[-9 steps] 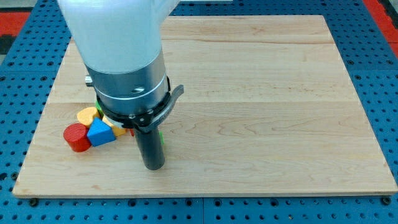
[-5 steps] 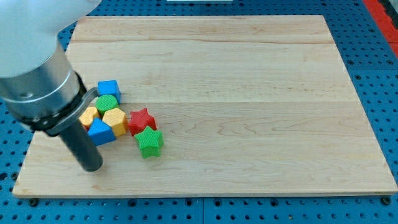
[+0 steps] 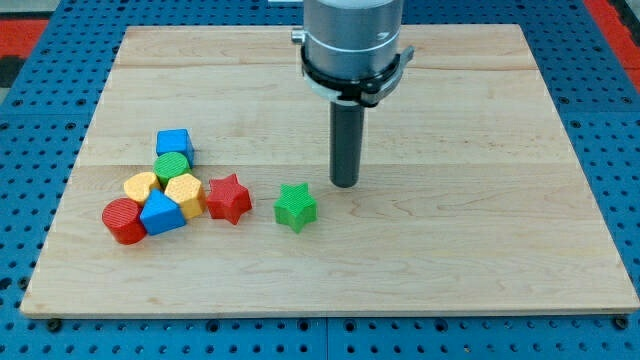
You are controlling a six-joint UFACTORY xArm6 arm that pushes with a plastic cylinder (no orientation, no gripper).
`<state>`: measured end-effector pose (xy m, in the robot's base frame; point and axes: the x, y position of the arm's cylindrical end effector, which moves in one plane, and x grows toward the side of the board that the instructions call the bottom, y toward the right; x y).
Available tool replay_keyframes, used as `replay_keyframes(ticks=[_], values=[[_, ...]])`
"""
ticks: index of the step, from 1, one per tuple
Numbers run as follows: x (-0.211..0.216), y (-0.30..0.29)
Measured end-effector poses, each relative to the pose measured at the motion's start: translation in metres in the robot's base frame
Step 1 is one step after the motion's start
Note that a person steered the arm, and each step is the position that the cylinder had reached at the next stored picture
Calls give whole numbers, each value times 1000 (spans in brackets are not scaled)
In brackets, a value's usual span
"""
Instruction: Push the green star to the center of the board
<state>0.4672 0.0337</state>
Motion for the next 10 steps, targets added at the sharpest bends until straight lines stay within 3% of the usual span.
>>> replay_keyframes(ticks=[1, 2, 3, 4, 5, 6, 7, 8, 10], values=[[-48, 5], [-136, -67], [-169, -184], [-122, -281], [-28, -315], [53, -330], [109, -314], [102, -246], [24, -191]])
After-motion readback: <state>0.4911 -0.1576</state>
